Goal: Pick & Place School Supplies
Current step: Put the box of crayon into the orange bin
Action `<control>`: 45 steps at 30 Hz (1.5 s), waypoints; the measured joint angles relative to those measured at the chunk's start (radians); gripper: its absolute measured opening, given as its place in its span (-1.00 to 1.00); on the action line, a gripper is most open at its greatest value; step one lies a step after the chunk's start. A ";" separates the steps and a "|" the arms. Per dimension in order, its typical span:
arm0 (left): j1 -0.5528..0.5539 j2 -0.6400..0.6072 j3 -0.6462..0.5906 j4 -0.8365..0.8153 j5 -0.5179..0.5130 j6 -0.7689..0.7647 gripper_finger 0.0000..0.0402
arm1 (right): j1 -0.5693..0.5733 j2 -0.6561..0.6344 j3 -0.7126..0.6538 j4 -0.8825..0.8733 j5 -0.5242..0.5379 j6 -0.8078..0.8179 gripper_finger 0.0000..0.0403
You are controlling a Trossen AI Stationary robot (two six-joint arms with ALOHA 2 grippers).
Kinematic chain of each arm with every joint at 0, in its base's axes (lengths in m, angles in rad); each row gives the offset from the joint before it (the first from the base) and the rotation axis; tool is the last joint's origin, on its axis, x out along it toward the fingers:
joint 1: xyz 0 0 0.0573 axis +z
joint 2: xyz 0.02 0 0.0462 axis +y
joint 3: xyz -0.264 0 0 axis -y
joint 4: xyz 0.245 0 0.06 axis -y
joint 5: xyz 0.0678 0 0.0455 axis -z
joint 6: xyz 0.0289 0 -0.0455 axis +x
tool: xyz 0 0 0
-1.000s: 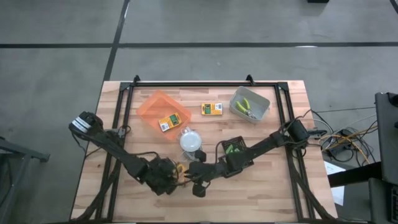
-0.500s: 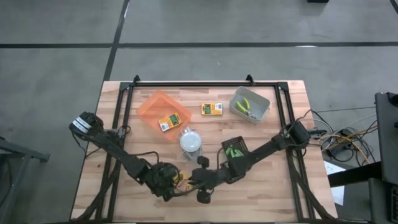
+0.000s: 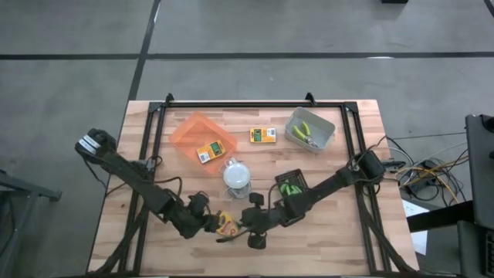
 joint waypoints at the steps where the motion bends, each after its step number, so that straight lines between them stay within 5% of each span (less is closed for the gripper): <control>1: 0.000 0.001 -0.003 0.002 0.009 -0.062 -0.20 | -0.001 0.000 -0.014 0.007 0.002 -0.001 -0.66; 5: -0.002 0.016 -0.012 0.011 0.080 -0.239 -0.20 | -0.005 0.000 -0.056 0.048 0.000 -0.002 -0.66; 22: -0.001 0.171 -0.014 0.038 0.104 -0.417 -0.20 | -0.030 0.000 -0.095 0.133 0.003 0.000 -0.66; 38: 0.067 0.245 -0.060 0.143 0.100 -0.314 -0.20 | -0.029 0.000 -0.095 0.146 0.003 0.000 -0.66; 45: 0.123 0.271 -0.061 0.184 0.090 -0.132 -0.20 | -0.029 0.000 -0.095 0.146 0.003 0.004 -0.66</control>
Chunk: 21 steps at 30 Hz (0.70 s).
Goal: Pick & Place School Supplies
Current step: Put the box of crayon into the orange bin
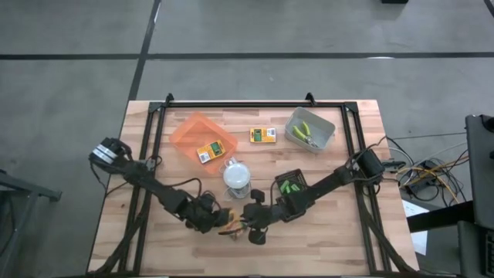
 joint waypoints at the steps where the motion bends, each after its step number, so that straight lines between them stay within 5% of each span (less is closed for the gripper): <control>1: 0.007 0.000 0.000 0.004 -0.015 0.042 -0.20 | 0.000 0.000 0.000 0.000 0.000 0.000 -0.66; 8: 0.040 -0.009 -0.002 0.083 -0.098 0.305 -0.20 | 0.000 0.000 0.000 -0.004 0.000 0.003 -0.66; 21: 0.034 -0.054 0.010 0.077 -0.048 0.102 -0.20 | 0.000 0.000 -0.006 -0.182 -0.022 0.030 -0.66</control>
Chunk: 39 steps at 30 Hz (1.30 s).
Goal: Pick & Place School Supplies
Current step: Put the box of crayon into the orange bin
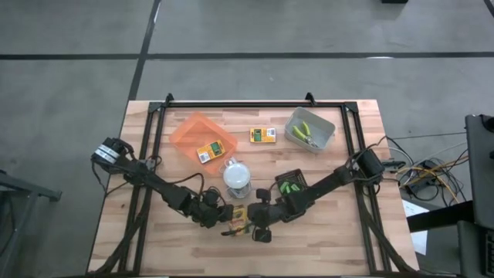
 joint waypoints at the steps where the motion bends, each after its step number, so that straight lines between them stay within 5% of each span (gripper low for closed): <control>1: -0.002 0.000 0.000 0.001 0.001 -0.013 -0.20 | 0.000 0.000 0.000 0.000 -0.001 0.000 -0.66; 39: -0.004 0.058 -0.004 0.053 0.024 -0.087 -0.20 | -0.011 0.078 -0.003 0.169 -0.066 0.008 -0.66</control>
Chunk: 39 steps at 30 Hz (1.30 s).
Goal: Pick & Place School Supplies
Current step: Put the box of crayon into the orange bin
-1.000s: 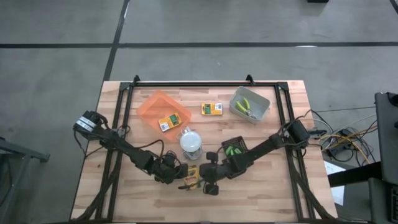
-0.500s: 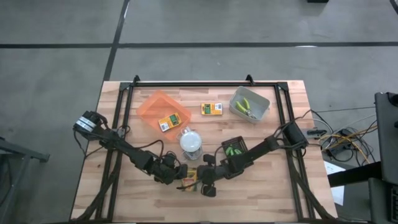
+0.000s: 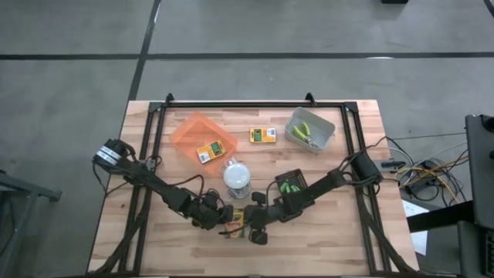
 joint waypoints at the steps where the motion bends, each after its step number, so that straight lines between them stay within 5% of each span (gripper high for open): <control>1: 0.000 -0.004 0.002 -0.001 0.001 0.000 -0.20 | 0.000 0.000 0.000 0.001 0.000 0.000 -0.66; 39: 0.002 -0.045 0.028 -0.095 0.042 0.006 -0.20 | 0.029 -0.035 0.017 0.017 0.125 0.036 -0.66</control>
